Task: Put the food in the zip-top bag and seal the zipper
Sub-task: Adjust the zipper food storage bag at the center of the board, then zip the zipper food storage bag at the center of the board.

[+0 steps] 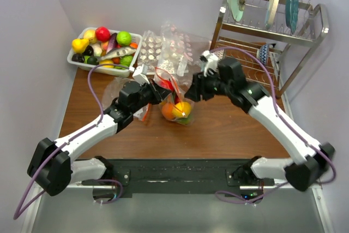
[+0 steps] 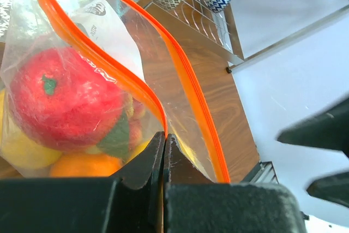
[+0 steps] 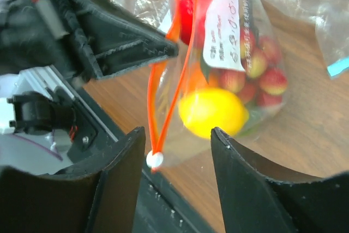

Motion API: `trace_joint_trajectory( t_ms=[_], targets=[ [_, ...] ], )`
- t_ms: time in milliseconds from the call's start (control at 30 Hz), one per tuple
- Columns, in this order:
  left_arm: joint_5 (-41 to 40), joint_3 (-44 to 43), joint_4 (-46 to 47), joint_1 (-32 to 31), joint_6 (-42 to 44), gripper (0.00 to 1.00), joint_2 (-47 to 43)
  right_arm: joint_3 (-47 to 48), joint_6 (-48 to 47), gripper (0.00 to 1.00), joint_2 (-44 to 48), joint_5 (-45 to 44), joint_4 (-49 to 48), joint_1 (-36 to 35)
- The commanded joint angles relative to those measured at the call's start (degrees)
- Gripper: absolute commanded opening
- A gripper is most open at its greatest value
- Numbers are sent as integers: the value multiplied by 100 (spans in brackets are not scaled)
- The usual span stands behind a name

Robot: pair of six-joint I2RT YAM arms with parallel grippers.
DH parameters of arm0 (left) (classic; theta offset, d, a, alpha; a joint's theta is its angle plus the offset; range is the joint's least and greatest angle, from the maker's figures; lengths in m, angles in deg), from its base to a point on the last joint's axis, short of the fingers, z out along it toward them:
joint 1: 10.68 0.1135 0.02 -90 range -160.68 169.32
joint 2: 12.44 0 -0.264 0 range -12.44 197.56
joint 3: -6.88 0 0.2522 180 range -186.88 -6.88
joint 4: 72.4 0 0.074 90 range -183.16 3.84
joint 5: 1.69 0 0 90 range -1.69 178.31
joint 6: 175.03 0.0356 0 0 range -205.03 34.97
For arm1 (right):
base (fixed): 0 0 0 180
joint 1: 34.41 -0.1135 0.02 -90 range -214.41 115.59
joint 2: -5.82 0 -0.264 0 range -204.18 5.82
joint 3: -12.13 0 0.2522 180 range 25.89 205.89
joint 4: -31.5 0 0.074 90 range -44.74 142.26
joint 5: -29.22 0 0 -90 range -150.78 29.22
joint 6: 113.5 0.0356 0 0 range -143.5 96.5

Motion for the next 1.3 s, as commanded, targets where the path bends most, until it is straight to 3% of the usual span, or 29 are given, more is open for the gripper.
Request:
trace_joint_trajectory(
  t_ms=[0, 267, 333, 633, 833, 1267],
  targets=[
    [-306, -236, -53, -4, 313, 0, -143, -1690, -6, 56, 1331, -234, -2402, -26],
    [-201, -368, -273, 5, 411, 0, -134, -3738, -454, 54, 2556, 258, -3703, -26],
    [-139, -386, -299, 5, 402, 0, -143, -3959, -534, 58, 2732, 425, -3907, -26],
    [-51, -491, -475, 5, 402, 0, -169, -4917, -613, 54, 2900, 461, -4917, -157],
    [-7, -509, -484, 5, 384, 0, -152, -5164, -788, 53, 2637, 373, -5656, -552],
    [54, -518, -510, 5, 323, 0, -143, -5182, -1535, 47, 2364, -383, -5938, -1344]
  ],
)
